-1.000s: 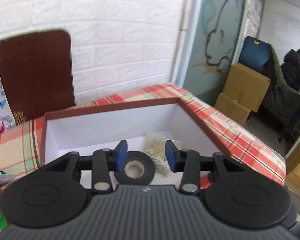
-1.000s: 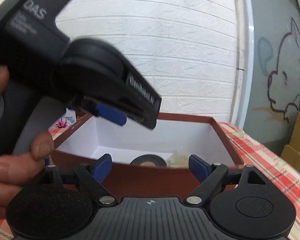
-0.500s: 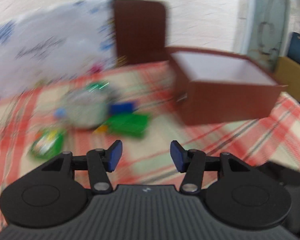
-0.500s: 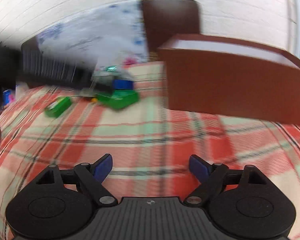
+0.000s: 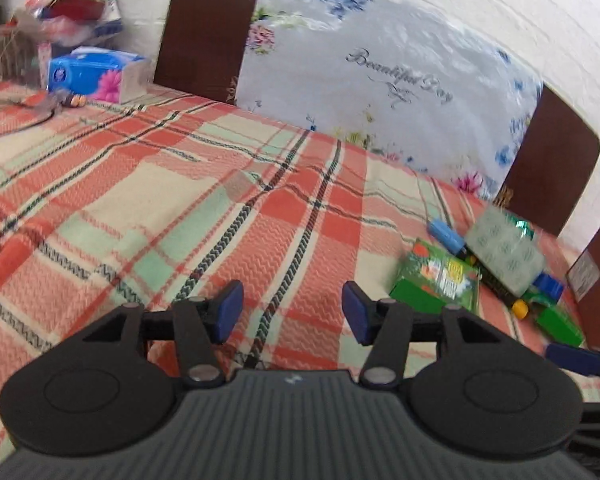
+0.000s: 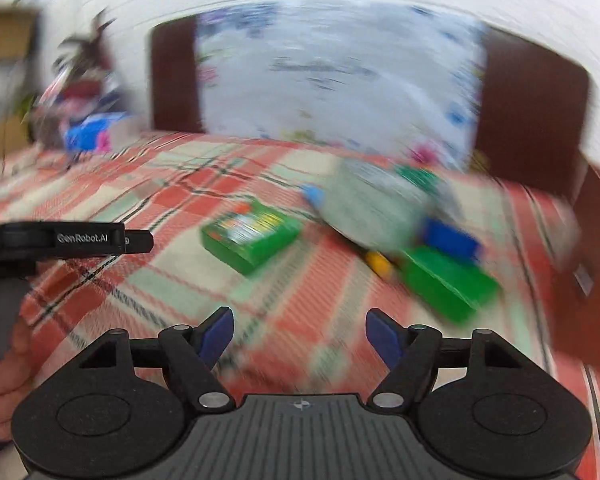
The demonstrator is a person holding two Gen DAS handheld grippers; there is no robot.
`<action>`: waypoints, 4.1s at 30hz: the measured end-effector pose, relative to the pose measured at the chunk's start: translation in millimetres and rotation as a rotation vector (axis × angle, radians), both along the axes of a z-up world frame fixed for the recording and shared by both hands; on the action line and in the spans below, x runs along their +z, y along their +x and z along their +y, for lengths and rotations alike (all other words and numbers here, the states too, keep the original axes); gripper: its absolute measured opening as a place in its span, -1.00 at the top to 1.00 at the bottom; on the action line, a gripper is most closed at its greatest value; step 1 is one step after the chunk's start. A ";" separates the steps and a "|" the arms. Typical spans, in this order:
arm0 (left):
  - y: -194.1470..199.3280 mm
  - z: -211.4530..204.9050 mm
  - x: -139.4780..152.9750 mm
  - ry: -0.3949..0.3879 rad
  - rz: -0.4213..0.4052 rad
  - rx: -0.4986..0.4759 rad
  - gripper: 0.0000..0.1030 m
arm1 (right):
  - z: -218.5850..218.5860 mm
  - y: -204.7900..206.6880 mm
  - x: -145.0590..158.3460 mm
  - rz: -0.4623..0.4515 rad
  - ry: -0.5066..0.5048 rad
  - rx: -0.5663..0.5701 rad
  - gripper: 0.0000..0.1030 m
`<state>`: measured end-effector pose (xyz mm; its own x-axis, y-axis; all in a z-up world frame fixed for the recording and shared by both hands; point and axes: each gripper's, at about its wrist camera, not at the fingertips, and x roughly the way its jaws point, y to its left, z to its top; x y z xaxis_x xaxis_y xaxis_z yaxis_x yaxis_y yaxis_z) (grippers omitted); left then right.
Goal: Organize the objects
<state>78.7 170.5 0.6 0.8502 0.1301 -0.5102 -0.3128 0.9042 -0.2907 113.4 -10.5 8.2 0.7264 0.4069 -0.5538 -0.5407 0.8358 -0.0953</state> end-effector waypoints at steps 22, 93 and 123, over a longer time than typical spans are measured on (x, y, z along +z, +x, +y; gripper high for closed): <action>-0.2 4.2 -5.5 -0.028 -0.025 -0.028 -0.33 | -71.0 -34.4 -9.4 0.008 -0.053 -0.071 -0.52; 37.4 -289.8 67.6 -0.026 0.083 -1.070 0.04 | -207.9 -102.6 33.4 -0.161 0.043 -0.400 -0.13; 40.7 -301.0 82.4 0.091 -0.009 -0.968 -0.34 | -260.8 -113.8 47.6 -0.044 0.217 -0.654 -0.42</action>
<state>119.4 -130.5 82.9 0.6139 -0.5890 -0.5255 0.5800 0.7882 -0.2058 -0.4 -271.2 55.8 0.8804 -0.0241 -0.4737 0.0815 0.9916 0.1009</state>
